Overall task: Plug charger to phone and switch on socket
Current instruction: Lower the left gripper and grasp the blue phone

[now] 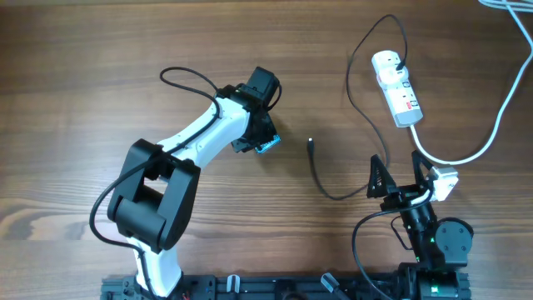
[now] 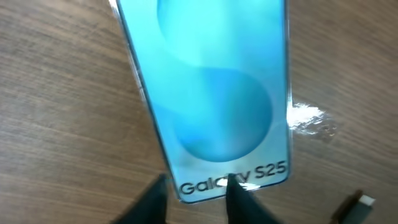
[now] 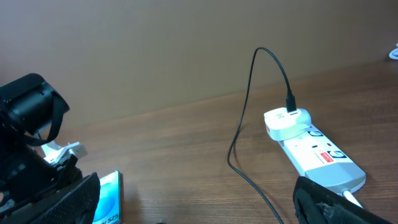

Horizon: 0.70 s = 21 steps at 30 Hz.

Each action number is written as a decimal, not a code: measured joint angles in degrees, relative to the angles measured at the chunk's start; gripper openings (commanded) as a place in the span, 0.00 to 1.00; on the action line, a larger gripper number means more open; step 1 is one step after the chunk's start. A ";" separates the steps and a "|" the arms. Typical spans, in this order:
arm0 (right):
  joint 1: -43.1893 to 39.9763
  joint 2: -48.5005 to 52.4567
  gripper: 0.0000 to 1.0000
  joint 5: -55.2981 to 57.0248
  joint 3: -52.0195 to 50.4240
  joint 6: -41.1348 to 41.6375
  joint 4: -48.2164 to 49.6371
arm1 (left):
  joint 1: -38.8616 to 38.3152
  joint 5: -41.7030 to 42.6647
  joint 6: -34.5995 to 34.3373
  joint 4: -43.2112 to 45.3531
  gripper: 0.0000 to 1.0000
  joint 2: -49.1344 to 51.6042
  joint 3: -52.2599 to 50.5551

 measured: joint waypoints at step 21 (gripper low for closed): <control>0.00 0.00 1.00 0.00 0.00 0.00 -0.02 | -1.77 -0.37 -0.07 18.03 0.04 0.24 -0.11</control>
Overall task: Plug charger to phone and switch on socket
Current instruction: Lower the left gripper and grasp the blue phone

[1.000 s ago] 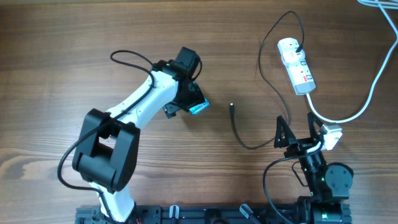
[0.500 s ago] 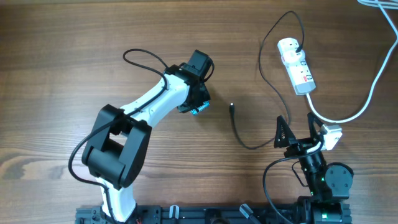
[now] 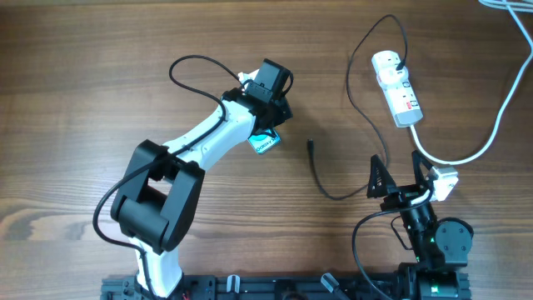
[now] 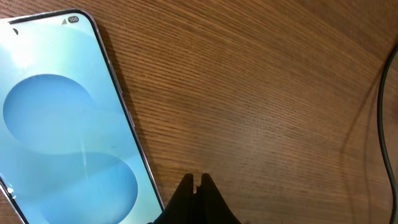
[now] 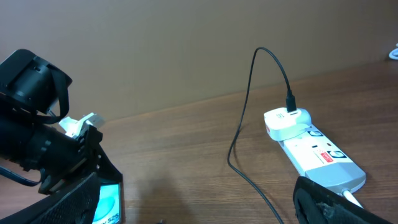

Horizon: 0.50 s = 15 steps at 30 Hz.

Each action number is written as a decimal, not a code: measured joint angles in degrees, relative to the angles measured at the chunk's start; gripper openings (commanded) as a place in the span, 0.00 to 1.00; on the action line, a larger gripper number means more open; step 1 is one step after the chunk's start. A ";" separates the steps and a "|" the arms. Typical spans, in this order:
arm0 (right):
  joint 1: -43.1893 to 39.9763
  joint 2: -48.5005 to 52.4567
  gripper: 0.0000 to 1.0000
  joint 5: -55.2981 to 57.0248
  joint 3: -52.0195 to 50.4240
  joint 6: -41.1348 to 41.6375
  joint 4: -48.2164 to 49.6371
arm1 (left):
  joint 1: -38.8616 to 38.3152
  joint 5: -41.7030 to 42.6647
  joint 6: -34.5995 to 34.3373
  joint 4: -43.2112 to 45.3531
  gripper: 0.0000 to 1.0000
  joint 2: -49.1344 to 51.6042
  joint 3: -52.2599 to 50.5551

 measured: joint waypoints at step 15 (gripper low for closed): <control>0.00 0.00 1.00 0.00 0.00 0.00 0.00 | 0.00 -8.74 0.00 2.93 0.04 6.08 0.00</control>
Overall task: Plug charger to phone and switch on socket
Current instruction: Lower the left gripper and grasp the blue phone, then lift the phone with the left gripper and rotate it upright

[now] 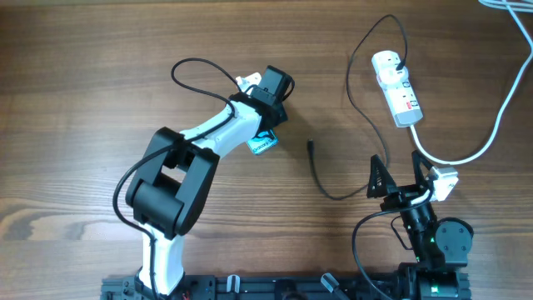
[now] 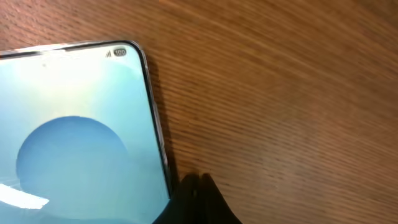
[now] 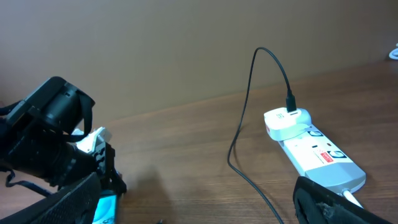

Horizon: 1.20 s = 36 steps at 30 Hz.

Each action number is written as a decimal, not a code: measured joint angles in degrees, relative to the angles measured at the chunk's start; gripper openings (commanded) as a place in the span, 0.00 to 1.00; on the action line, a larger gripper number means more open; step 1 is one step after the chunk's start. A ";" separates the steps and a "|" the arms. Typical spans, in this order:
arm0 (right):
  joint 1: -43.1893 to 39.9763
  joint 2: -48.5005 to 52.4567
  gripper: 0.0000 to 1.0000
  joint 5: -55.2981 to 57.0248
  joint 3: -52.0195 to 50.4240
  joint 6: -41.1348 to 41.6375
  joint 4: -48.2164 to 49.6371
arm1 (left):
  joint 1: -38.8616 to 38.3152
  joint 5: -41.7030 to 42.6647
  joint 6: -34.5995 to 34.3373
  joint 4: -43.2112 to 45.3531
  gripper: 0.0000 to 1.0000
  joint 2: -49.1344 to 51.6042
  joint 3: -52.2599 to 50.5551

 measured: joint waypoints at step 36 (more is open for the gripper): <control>0.00 0.00 1.00 0.00 0.00 0.00 0.00 | -0.04 -9.46 -10.62 -17.42 0.04 -0.42 1.42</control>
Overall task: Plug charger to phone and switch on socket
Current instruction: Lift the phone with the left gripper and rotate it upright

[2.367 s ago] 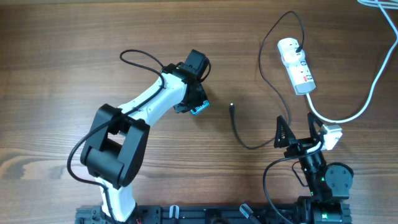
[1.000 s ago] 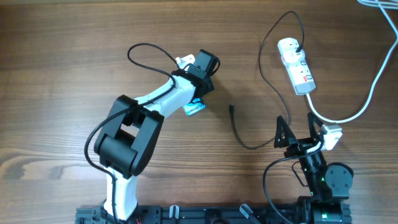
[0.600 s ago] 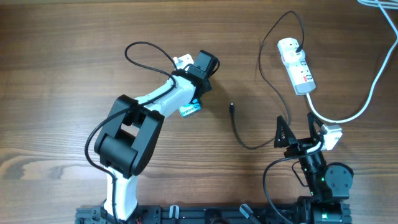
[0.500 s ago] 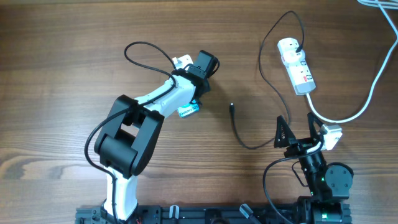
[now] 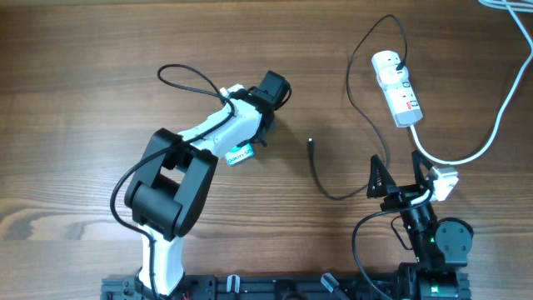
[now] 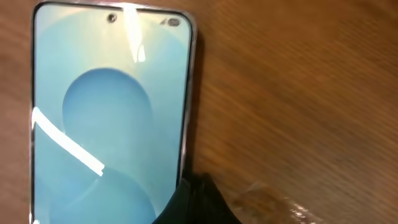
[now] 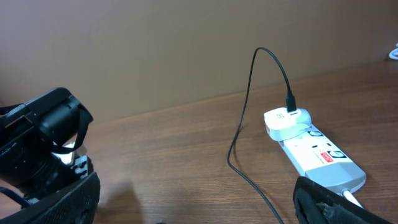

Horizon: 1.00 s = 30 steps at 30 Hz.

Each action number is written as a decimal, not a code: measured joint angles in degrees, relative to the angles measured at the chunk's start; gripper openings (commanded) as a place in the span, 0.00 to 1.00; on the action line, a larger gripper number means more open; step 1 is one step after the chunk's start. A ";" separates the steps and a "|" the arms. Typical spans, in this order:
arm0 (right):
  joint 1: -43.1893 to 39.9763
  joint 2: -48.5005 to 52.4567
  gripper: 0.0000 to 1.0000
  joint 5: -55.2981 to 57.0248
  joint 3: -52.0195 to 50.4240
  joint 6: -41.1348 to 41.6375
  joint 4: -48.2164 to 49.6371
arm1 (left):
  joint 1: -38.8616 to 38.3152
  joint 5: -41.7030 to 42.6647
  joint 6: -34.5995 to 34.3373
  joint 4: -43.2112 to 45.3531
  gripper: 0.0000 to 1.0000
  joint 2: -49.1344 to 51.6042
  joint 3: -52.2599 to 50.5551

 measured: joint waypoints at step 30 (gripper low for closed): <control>0.00 0.00 1.00 0.00 0.00 0.00 0.02 | 5.77 6.71 2.62 9.60 1.00 -1.62 -0.42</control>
